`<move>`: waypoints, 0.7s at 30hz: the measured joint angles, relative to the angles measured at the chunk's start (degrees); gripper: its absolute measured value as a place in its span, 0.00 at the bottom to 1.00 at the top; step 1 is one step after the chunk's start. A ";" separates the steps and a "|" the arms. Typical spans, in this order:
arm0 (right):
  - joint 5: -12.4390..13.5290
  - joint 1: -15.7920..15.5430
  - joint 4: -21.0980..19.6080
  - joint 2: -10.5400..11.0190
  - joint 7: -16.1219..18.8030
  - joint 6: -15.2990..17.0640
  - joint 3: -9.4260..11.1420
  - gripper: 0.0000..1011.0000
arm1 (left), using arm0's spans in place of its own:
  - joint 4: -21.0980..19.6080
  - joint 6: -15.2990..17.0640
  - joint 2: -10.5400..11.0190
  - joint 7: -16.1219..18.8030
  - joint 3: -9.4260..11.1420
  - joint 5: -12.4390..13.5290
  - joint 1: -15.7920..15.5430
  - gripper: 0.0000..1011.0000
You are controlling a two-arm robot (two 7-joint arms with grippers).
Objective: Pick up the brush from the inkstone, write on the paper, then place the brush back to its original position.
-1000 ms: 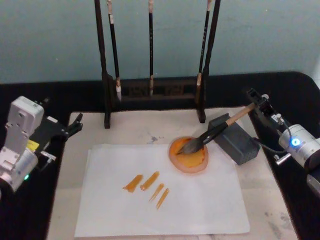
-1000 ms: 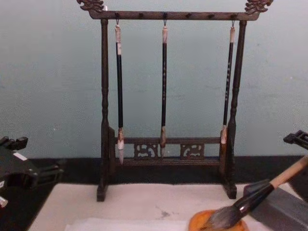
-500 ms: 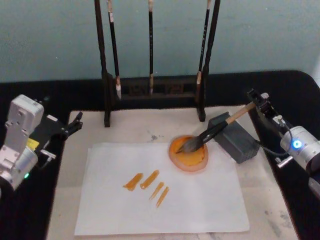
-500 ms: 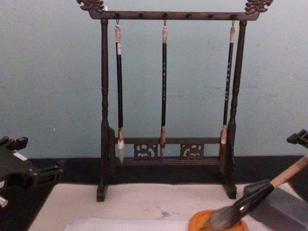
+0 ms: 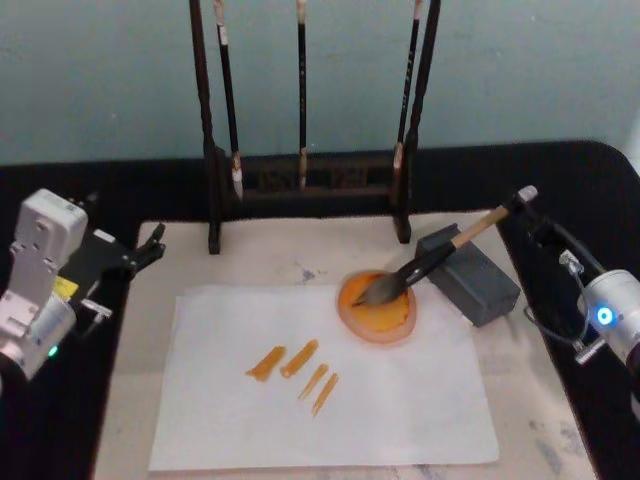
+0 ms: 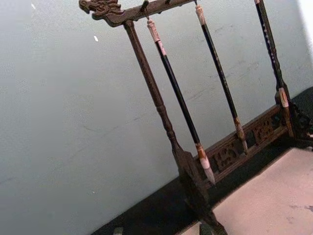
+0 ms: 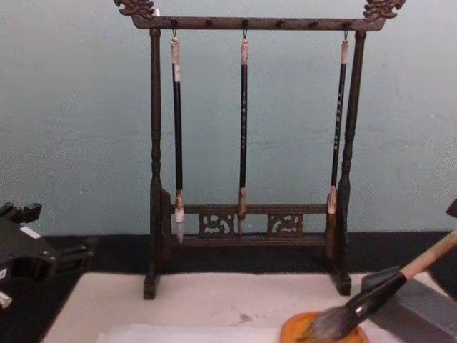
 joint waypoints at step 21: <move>-36.12 -3.63 -5.56 4.93 -9.08 -7.26 -7.87 0.99 | 0.00 0.00 0.00 0.00 0.00 0.00 0.00 1.00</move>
